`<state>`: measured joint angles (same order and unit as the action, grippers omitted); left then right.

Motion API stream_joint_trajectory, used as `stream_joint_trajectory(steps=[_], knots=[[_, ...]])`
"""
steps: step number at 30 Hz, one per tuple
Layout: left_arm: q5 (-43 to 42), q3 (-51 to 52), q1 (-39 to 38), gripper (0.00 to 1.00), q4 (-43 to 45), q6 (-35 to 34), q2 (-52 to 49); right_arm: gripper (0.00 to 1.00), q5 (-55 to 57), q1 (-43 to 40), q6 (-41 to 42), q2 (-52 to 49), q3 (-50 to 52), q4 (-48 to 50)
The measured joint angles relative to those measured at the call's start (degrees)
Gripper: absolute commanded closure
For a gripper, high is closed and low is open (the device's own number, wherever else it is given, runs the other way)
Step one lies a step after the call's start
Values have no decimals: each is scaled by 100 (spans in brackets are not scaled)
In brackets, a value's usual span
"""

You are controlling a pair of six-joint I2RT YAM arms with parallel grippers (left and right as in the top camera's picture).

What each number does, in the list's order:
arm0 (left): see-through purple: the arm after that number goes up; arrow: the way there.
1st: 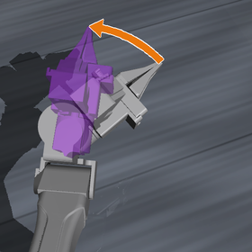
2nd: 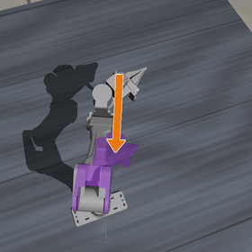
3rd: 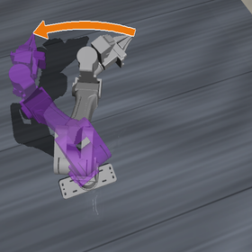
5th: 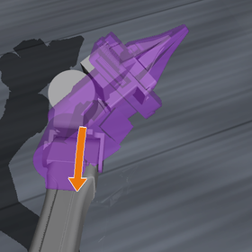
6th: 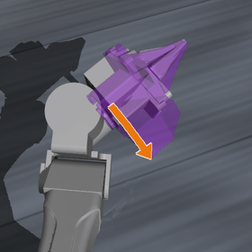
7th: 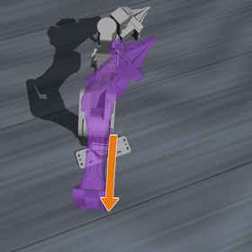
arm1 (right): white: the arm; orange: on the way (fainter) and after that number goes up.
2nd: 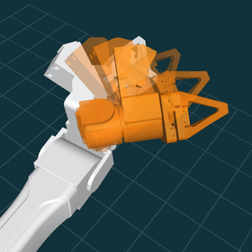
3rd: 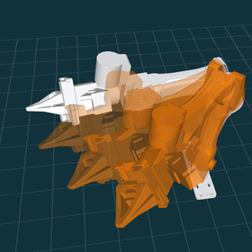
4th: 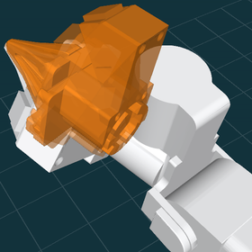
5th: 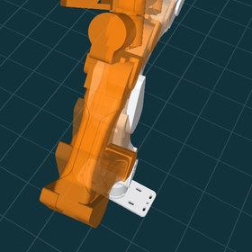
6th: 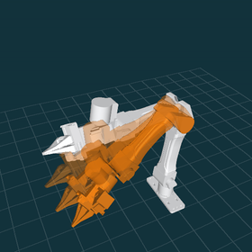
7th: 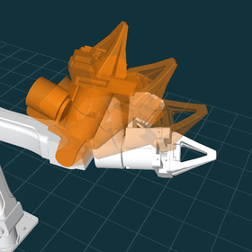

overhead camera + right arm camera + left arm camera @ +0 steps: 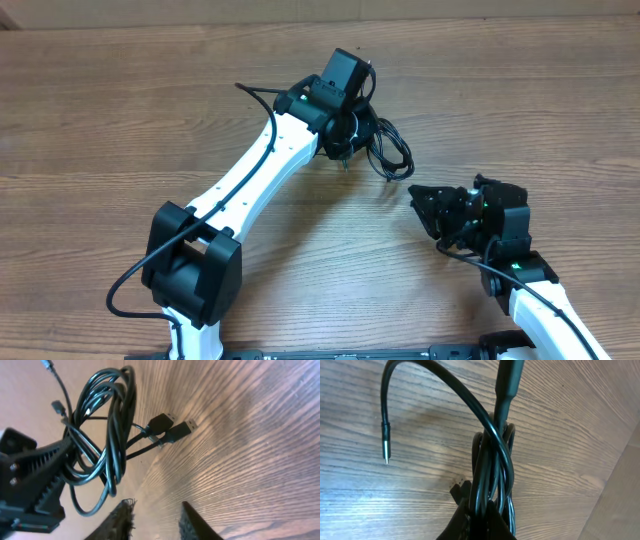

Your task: Untangle cables

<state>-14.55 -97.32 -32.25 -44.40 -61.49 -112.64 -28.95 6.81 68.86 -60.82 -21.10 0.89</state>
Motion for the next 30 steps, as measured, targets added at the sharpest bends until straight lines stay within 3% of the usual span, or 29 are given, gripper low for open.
stream_joint_trajectory(steps=[10,22,30], knots=[[-398,0,-2,96,-79,-813,0,60,-291,4,-1482,0,0,245],[-522,0,-144,96,-249,-887,0,65,-378,4,-1705,0,2,855],[-815,0,-251,96,-236,-599,0,77,-170,11,-1624,0,2,848]])
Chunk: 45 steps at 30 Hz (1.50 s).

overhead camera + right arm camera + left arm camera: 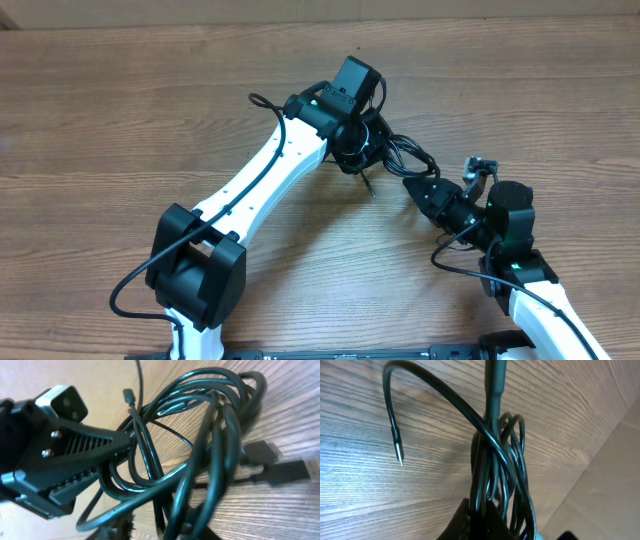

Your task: Untangle cables

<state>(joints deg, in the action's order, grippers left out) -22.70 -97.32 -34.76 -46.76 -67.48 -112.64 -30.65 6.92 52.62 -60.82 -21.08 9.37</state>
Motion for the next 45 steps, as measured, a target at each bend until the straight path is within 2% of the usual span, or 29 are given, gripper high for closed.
stream_joint_trajectory(steps=[7,13,19,23,32,45], knots=[[-474,0,39,96,11,297,0,84,358,26,236,0,0,-35],[-647,0,42,96,9,568,0,83,555,26,286,0,0,-122],[-610,0,42,96,9,664,0,77,549,24,286,0,0,-142],[-385,0,59,95,11,673,0,62,496,24,313,0,0,-151],[-63,0,417,96,48,769,0,47,160,24,304,0,0,-249],[-461,0,597,96,-157,516,0,44,63,24,306,0,0,-485]])
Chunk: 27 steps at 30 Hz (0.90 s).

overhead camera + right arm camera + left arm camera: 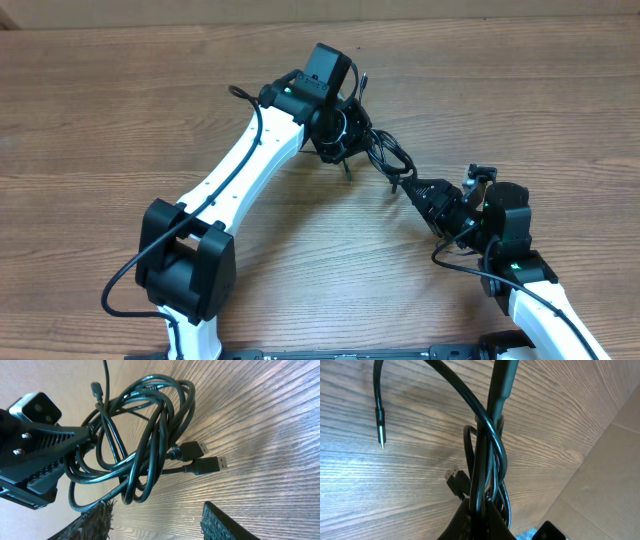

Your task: Untangle cables

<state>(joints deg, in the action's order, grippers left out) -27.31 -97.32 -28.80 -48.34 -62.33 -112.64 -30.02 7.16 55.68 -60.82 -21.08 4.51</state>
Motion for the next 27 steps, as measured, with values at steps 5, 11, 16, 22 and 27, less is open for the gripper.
stream_joint_trajectory(steps=[5,11,16,22,27], knots=[[-59,0,9,96,-138,-31,0,44,2,0,0,0,0,367],[-269,0,9,96,-138,-44,0,50,46,0,4,0,0,304],[-306,0,9,96,-138,-52,0,49,98,0,2,0,0,83],[-168,0,9,96,-138,-52,0,49,245,0,2,0,0,87],[-2,0,44,96,-138,-212,0,41,243,0,-15,0,0,68]])
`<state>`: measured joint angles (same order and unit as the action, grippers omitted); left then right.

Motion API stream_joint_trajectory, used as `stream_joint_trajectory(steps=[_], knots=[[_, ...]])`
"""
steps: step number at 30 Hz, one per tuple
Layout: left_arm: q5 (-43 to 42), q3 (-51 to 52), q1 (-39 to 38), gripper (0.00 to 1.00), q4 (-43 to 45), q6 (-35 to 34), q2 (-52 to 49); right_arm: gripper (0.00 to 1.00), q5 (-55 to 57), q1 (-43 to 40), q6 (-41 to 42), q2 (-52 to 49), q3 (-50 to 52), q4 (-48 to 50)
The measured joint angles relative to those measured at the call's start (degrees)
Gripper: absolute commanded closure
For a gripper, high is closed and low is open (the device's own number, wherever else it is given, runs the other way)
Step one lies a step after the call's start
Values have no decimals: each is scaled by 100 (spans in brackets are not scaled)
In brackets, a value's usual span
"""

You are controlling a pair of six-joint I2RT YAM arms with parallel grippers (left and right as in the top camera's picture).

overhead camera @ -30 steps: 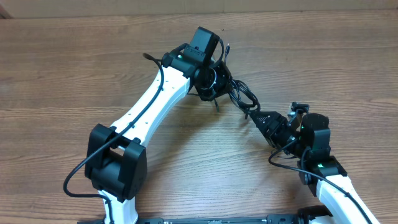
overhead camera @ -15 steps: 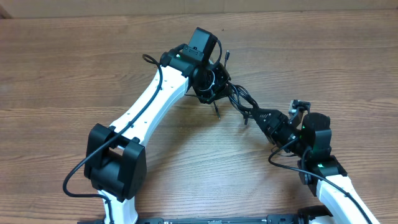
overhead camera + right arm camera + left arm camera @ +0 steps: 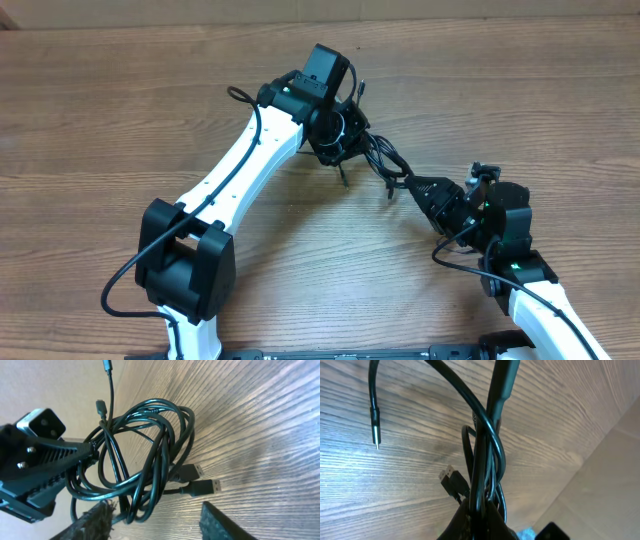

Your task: Untangle cables

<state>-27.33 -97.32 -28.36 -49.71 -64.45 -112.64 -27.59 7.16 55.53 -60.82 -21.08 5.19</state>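
Note:
A tangled bundle of black cables (image 3: 372, 152) hangs from my left gripper (image 3: 338, 140), which is shut on several strands (image 3: 481, 505). One thin plug end (image 3: 374, 435) sticks out to the left, and two USB plugs (image 3: 202, 486) dangle just over the wood. My right gripper (image 3: 154, 508) is open right beside the bundle (image 3: 150, 455). The lowest loops hang against its left finger (image 3: 95, 519), while its right finger (image 3: 225, 522) stands apart from them. In the overhead view the right gripper (image 3: 420, 188) points at the bundle's lower end.
The wooden table (image 3: 120, 120) stretches out all round. Its far edge (image 3: 480, 18) runs behind the left arm (image 3: 250, 170). The right arm's own lead (image 3: 450, 262) loops by its wrist.
Little has changed. The bundle hangs a touch nearer the right gripper's left finger, and the USB plugs have shifted slightly. Both arms are almost where they were.
First my left gripper held the bundle at the back, with the open right gripper a short way off. Then both had closed in and cables filled the right wrist view. Afterwards the left arm stood further left, the right gripper open wide beside the bundle, as now.

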Motion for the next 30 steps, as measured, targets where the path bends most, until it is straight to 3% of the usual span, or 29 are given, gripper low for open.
stream_joint_trajectory(steps=[15,30], knots=[[133,0,107,96,-13,-752,0,42,-496,0,-4,0,0,-339],[52,0,-234,96,-247,-807,0,46,-92,0,39,0,0,-317]])
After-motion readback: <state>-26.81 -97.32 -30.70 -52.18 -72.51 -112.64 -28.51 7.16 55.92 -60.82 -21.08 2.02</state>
